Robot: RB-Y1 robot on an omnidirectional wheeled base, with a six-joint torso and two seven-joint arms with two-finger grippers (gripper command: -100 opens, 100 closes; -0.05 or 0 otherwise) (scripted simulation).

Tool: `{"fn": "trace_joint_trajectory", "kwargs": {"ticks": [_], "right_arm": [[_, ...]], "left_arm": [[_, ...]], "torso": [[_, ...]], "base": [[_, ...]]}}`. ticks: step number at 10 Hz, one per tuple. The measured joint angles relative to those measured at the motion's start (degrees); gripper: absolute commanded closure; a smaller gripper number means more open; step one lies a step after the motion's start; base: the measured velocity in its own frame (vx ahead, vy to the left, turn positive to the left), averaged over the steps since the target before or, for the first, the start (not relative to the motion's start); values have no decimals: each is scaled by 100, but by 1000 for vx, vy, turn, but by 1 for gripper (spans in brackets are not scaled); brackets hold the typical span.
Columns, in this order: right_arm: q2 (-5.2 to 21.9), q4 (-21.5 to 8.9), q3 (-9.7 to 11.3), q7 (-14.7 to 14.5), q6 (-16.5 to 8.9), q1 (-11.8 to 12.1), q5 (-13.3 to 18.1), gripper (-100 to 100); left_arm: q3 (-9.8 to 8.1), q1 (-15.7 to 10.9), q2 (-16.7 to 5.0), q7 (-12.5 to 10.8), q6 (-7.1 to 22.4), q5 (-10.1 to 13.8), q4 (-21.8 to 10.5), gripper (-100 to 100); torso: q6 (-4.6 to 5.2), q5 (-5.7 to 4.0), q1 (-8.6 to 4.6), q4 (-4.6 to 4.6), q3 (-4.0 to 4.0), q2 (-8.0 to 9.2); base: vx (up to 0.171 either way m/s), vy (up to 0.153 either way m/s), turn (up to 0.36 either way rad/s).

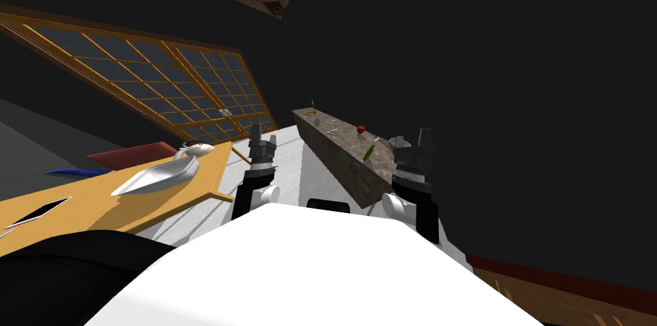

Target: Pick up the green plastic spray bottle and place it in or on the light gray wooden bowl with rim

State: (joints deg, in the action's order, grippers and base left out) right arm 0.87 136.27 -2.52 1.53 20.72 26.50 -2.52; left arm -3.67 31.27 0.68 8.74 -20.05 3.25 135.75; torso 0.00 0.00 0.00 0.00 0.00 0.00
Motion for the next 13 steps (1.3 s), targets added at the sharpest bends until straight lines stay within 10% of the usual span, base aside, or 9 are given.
{"fn": "trace_joint_trajectory", "kwargs": {"ticks": [5, 13], "right_arm": [[615, -208, -179, -292, -122, 70, 252, -100], [750, -659, -529, -1100, -353, 298, 924, -100]], "left_arm": [[0, 1, 0, 0, 0, 0, 0, 0], [0, 1, 0, 0, 0, 0, 1, 0]], "torso": [[1, 5, 24, -10, -25, -43], [0, 7, 28, -12, -30, -52]], "base": [[92, 54, -91], [115, 82, -119]]}}
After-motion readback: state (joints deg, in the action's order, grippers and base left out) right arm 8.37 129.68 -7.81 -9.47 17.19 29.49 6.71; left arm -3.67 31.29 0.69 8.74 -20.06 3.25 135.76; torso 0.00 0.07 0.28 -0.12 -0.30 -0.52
